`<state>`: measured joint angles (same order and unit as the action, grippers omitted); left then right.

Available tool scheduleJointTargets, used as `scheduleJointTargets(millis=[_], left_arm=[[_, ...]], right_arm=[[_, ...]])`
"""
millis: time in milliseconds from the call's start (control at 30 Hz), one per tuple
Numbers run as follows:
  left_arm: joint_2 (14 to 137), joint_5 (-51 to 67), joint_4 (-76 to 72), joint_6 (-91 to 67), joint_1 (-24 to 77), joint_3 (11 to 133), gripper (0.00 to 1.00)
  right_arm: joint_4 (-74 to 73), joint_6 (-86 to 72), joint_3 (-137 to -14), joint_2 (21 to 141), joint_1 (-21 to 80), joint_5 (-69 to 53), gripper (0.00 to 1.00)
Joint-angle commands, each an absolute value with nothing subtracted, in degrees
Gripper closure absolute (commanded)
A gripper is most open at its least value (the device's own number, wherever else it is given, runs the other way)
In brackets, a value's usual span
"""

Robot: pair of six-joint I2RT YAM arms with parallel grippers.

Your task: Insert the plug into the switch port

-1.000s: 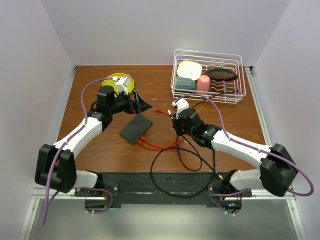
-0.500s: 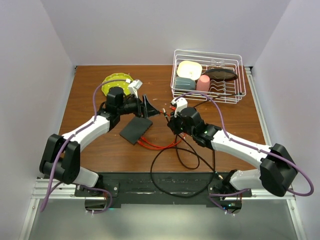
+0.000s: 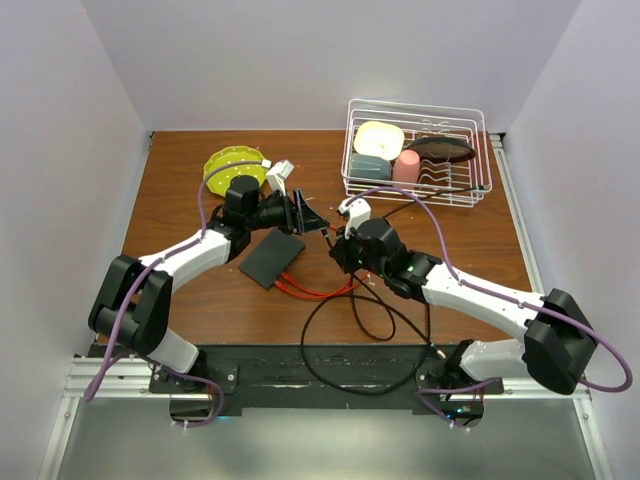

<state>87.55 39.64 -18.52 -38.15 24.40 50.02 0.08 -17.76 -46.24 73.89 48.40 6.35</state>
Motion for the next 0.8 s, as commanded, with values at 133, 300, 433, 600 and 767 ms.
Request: scheduleJointTargets(millis=[133, 300, 433, 600, 767], left_arm=[[89.11, 37.53, -24.52, -41.57, 24.96, 50.01, 0.51], [90.09, 38.94, -24.52, -41.4, 25.14, 50.63, 0.59], [89.65, 38.67, -23.3, -40.52, 25.14, 51.24, 0.53], [89.65, 37.97, -22.15, -40.17, 25.22, 51.15, 0.53], [90.44, 38.15, -21.44, -39.81, 25.22, 51.51, 0.67]], right_arm=[[2.73, -18.81, -48.08, 74.44, 51.32, 8.26, 1.0], [2.46, -19.95, -48.34, 75.32, 51.68, 10.37, 1.0], [2.2, -21.0, -48.78, 75.76, 51.85, 12.21, 1.0], [2.72, -21.27, -48.69, 75.15, 52.2, 13.44, 1.0], [2.99, -21.09, -48.69, 74.79, 52.91, 14.15, 1.0]])
